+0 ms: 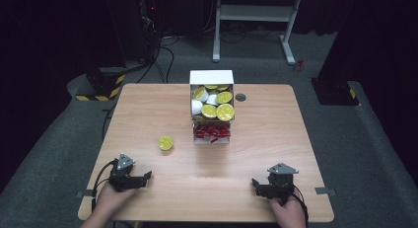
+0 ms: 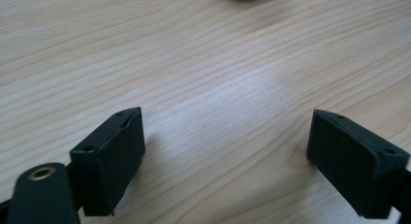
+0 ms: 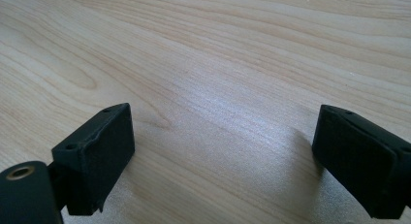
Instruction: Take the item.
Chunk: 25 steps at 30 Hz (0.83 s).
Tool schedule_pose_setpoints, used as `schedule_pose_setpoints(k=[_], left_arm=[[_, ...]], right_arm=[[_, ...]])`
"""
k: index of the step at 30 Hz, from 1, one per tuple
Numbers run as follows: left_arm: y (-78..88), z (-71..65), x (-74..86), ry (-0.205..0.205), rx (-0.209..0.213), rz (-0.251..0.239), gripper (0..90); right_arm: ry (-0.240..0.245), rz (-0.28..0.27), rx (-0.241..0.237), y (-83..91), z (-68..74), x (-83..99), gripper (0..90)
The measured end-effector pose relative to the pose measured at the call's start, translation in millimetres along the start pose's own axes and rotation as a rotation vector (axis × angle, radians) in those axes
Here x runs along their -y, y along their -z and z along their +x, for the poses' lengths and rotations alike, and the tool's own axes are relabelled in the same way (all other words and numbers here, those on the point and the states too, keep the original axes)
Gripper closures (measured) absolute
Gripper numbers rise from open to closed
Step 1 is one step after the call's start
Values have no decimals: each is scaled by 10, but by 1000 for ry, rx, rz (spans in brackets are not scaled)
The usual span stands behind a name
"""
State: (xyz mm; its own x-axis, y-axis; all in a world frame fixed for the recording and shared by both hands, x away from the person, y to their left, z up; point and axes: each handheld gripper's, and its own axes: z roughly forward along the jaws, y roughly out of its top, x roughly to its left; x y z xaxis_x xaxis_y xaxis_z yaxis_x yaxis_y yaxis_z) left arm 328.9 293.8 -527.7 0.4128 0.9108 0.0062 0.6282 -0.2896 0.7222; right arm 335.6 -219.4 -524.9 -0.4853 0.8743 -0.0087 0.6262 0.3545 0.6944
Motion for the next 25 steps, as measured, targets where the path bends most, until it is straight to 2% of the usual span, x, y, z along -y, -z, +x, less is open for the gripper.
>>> schedule_pose_setpoints(k=[5, 7, 9, 12, 16, 25], left_arm=[[1, -32, 34, 20, -28, -19, 140], [19, -37, 54, 50, -49, -12, 125], [32, -31, 70, 57, -52, -10, 101], [45, -23, 82, 44, -39, -11, 101], [40, -22, 75, 2, -6, 1, 75], [48, -28, 85, 2, 3, -3, 76]], right_arm=[[0, -1, -1, 2, -2, 3, 79], [-5, -1, 2, 10, -4, 10, 81], [-12, 0, 2, 13, -7, 12, 81], [-4, 0, 5, 11, -6, 10, 79], [-8, -1, 6, 2, 2, 1, 79], [-7, -1, 17, -17, 19, -18, 82]])
